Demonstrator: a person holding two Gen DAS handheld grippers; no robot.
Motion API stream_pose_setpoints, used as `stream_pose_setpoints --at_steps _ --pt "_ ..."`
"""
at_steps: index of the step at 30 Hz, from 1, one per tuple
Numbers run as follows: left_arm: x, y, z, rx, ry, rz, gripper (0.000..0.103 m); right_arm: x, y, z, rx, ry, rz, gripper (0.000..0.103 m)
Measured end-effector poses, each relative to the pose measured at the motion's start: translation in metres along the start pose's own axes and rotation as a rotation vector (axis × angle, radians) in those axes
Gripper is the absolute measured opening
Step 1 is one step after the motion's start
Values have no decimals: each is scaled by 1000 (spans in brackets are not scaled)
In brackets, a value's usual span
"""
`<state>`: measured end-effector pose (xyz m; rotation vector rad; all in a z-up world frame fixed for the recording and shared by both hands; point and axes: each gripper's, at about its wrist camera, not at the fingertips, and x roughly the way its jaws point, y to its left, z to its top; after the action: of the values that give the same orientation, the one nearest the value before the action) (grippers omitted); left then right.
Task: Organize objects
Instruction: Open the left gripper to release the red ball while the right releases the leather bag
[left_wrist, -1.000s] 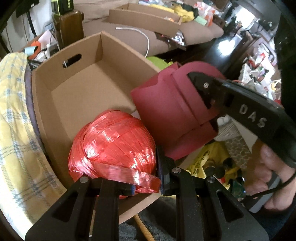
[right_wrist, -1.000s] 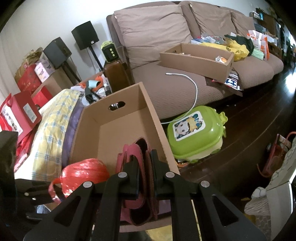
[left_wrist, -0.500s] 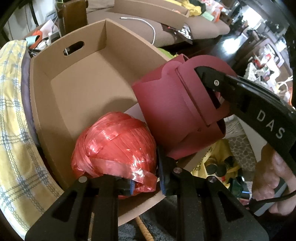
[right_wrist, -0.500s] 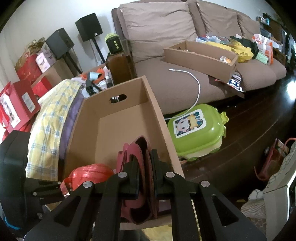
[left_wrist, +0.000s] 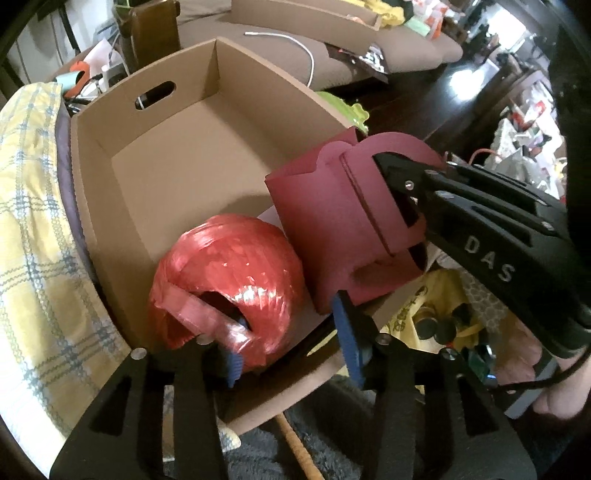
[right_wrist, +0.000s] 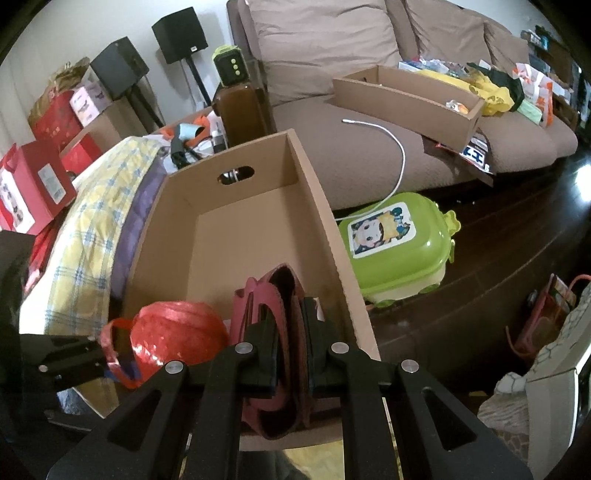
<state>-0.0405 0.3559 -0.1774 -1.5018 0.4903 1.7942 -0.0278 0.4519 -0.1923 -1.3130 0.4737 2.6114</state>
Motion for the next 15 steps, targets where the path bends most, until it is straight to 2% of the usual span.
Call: stream_pose_setpoints --at_steps 3,15 --pt "-5 1 -2 -5 10 -8 50 3 1 -1 -6 19 4 9" --pt "-32 7 -8 -21 -9 -41 50 5 2 -2 -4 25 6 13"
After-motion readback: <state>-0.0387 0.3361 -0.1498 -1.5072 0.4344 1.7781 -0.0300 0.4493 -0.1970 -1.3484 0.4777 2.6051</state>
